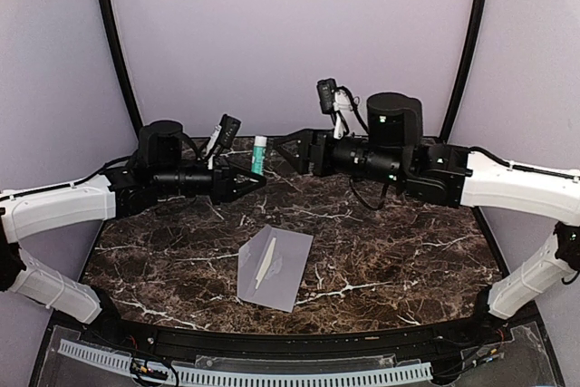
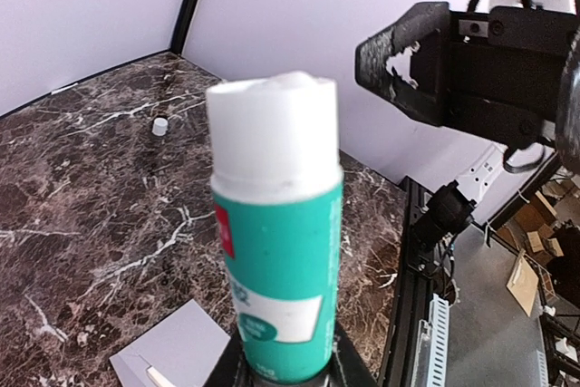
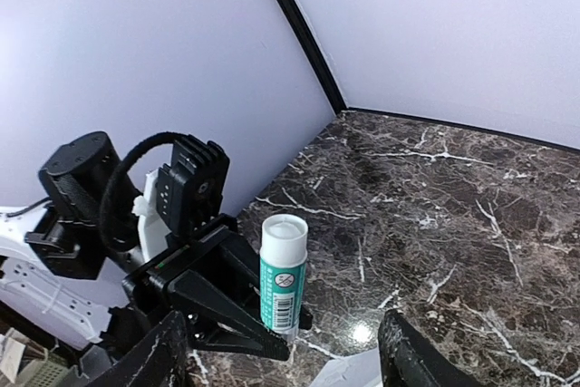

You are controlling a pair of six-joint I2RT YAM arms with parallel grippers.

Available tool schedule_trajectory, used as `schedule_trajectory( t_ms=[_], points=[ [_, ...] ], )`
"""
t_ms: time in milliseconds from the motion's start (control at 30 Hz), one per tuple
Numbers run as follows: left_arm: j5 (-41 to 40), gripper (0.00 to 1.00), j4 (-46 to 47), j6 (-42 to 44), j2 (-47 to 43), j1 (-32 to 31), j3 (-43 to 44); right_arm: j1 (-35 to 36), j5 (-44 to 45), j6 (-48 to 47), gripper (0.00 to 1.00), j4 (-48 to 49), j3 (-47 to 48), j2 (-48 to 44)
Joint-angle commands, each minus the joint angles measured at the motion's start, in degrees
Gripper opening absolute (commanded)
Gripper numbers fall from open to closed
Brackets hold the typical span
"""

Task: Place the letter into the envelope and seal it
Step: Unscrew the solid glue.

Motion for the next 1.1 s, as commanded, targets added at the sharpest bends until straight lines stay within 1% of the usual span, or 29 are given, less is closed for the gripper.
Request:
schedule_trajectory(
  t_ms=[0,33,67,167,233,333,367,500,600,667,733,933,1000,1067],
  points=[
    [10.3,0.0,4.5,0.7,-2.0,0.5,1.5,-4.3,-16.3,-0.7,0.7,14.5,-7.9,-5.2],
    [12.4,0.0,5.0,0.7,-1.8,0.5,1.6,-5.5,-19.5,-0.3,0.7,16.8,-9.3,-5.8],
    [17.2,0.0,6.2,0.7,-1.6,0.5,1.7,-6.4,-22.7,0.0,0.71,18.1,-10.3,-6.2],
    [25.6,0.0,8.0,-0.1,-0.8,0.4,2.1,-7.5,-31.2,-1.0,0.73,22.1,-11.6,-7.0],
    [28.7,0.0,9.1,-0.5,-0.5,0.1,2.0,-7.5,-36.8,-1.9,0.73,23.6,-11.3,-6.6],
    [32.3,0.0,9.9,-1.0,-0.1,-0.8,2.5,-7.5,-42.8,-1.8,0.75,25.5,-10.7,-5.1],
    [33.8,0.0,10.0,-1.3,0.1,-1.0,2.7,-7.5,-44.3,-1.3,0.75,25.9,-10.2,-4.6],
    [34.7,0.0,10.8,-1.7,0.5,-1.7,2.6,-7.0,-46.8,-0.4,0.75,24.6,-7.6,-2.0],
    [35.6,0.0,11.6,-2.4,0.8,-2.0,2.6,-6.1,-47.0,-1.0,0.71,23.0,-6.1,-0.6],
    [35.9,0.0,11.7,-2.5,0.8,-2.2,2.5,-5.6,-47.1,-0.8,0.68,23.0,-5.6,0.2],
    [35.9,0.0,11.7,-2.6,1.0,-2.3,2.6,-5.2,-48.0,-0.4,0.6,23.7,-5.0,1.1],
    [36.3,0.0,11.6,-2.7,1.7,-2.4,2.7,-3.5,-50.1,0.3,0.45,26.0,-3.5,3.3],
    [36.4,0.0,11.5,-2.8,2.0,-2.5,2.7,-3.2,-50.4,1.1,0.37,26.5,-3.0,4.1],
    [36.1,0.0,11.5,-2.8,2.1,-2.4,2.8,-3.0,-50.1,1.3,0.27,25.9,-2.5,4.5]
  ],
)
